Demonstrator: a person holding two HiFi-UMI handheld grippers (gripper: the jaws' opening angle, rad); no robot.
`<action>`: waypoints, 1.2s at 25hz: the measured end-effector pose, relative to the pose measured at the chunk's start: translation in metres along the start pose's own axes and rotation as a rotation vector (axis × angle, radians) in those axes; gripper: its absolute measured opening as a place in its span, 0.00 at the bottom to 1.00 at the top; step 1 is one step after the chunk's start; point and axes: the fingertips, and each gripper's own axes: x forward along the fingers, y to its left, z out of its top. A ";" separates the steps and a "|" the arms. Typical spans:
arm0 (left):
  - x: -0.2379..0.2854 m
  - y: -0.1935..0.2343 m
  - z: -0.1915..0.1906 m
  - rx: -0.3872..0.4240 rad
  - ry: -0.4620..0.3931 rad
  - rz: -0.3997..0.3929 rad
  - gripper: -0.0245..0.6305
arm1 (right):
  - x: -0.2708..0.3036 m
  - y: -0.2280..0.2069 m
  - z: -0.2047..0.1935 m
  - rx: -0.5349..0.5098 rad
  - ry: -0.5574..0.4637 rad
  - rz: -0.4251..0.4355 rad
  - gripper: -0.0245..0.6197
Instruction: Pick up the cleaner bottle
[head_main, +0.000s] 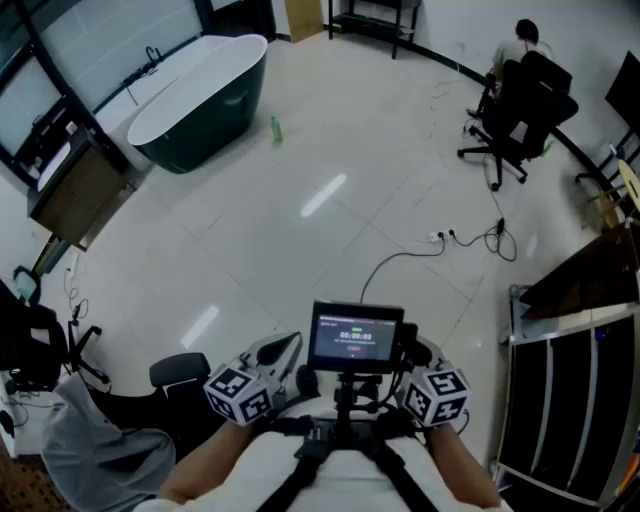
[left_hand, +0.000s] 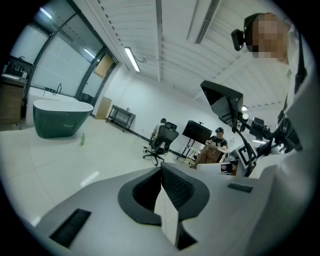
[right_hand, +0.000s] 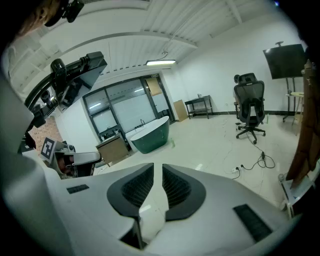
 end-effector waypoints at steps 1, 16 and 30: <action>0.000 0.002 0.004 0.010 -0.001 0.004 0.04 | 0.002 0.001 0.004 0.001 -0.006 -0.001 0.12; -0.010 0.075 0.077 0.029 -0.069 0.070 0.04 | 0.044 -0.005 0.068 -0.126 -0.036 -0.066 0.16; -0.021 0.119 0.087 -0.002 -0.039 0.048 0.04 | 0.102 0.041 0.090 -0.132 -0.010 -0.039 0.16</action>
